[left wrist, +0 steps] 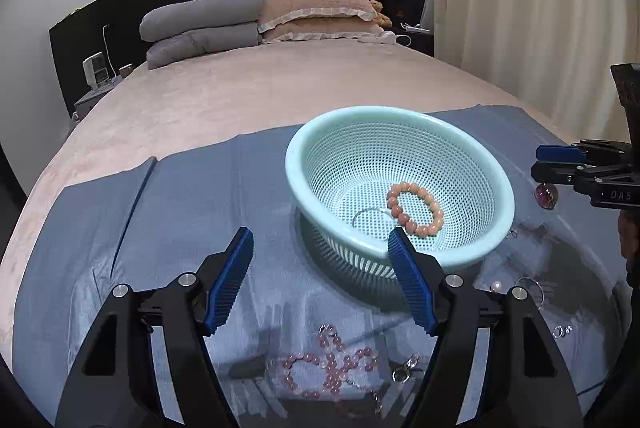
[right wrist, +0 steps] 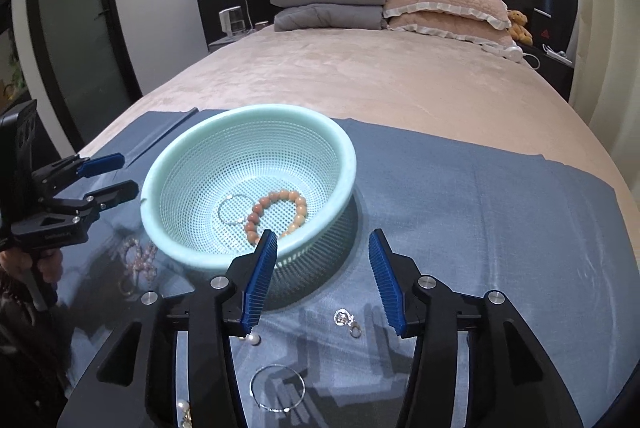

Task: Organize jewelry
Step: 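Open left tool to drop the hoop while right tool releases the bracelet into basket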

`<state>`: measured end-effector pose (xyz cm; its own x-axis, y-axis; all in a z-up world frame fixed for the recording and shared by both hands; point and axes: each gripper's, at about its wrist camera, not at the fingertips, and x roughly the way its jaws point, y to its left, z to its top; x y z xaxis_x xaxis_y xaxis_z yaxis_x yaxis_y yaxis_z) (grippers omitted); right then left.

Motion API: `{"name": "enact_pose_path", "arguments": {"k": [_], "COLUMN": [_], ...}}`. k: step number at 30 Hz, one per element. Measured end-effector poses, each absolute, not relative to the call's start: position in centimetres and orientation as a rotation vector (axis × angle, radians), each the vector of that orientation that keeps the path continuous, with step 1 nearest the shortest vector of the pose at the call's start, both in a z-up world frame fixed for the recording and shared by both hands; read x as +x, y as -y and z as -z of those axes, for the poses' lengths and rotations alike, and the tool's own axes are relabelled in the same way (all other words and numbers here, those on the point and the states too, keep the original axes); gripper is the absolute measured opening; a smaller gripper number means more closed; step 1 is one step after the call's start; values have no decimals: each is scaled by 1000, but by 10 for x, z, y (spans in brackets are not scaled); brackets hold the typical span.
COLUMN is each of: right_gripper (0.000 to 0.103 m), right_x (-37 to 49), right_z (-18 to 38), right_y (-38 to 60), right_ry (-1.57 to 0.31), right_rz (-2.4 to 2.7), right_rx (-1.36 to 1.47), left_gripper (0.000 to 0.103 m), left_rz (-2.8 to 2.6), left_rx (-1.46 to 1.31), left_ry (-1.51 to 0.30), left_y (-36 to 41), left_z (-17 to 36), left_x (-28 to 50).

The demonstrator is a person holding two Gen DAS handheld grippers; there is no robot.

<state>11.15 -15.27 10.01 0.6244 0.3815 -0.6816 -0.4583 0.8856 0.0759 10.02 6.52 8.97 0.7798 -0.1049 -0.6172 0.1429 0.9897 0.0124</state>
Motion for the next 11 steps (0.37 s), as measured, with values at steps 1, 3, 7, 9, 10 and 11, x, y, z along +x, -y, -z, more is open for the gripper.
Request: {"name": "enact_pose_path", "arguments": {"k": [1, 3, 7, 9, 10, 11], "right_gripper": [45, 46, 50, 50, 50, 51], "right_x": [110, 109, 108, 109, 110, 110], "right_z": [-96, -88, -65, -54, -49, -44], "right_y": [156, 160, 165, 167, 169, 170], "right_ry": [-767, -788, -831, -854, -862, -869], "right_rz": [-477, -473, -459, -454, -454, -462], "right_rx": [-107, -107, -122, -109, -103, -95], "left_gripper": [70, 70, 74, 74, 74, 74], "left_rz": [126, 116, 90, 84, 78, 72], "left_rx": [59, 46, 48, 44, 34, 16], "left_ry": [-670, -686, -727, -747, -753, -754], "left_y": [-67, -73, -81, -84, -88, -91], "left_z": [-87, -80, -62, -52, -49, -46], "left_x": [96, 90, 81, 77, 75, 73]}}
